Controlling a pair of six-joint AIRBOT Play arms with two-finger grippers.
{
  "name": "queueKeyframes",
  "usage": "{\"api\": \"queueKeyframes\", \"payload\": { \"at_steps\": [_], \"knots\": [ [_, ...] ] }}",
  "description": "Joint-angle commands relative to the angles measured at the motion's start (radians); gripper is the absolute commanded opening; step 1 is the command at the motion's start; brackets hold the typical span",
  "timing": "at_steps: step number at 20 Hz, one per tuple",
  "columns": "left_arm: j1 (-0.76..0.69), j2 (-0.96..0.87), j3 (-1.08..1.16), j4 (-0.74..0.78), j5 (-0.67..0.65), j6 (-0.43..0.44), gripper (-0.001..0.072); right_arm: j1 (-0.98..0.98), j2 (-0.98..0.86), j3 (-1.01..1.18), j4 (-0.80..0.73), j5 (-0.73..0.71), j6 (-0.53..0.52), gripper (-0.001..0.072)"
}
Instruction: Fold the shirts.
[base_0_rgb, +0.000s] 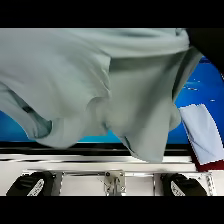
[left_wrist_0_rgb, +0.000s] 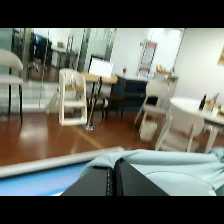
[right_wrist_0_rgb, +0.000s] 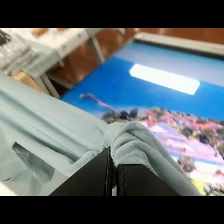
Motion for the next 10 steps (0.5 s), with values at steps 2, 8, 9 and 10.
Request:
{"api": "queueKeyframes", "payload": {
  "at_steps": [2,8,9,10],
  "knots": [
    [0.001,0.003,-0.065,0.25,-0.2,-0.158,0.0038,0.0,-0.068,0.023,-0.136,0.2,0.044,0.0068],
    [0.001,-0.063,-0.409,0.35,-0.138,-0.205,0.0038,0.001,-0.317,-0.175,-0.141,0.135,0.062,0.0068],
    [0.001,-0.098,-0.466,0.345,-0.102,-0.205,0.0039,0.001,-0.367,-0.225,-0.136,0.071,0.062,0.0068],
    [0.001,-0.138,-0.512,0.345,-0.069,-0.206,0.0038,0.001,-0.425,-0.275,-0.122,-0.007,0.058,0.0068]
  ]
}}
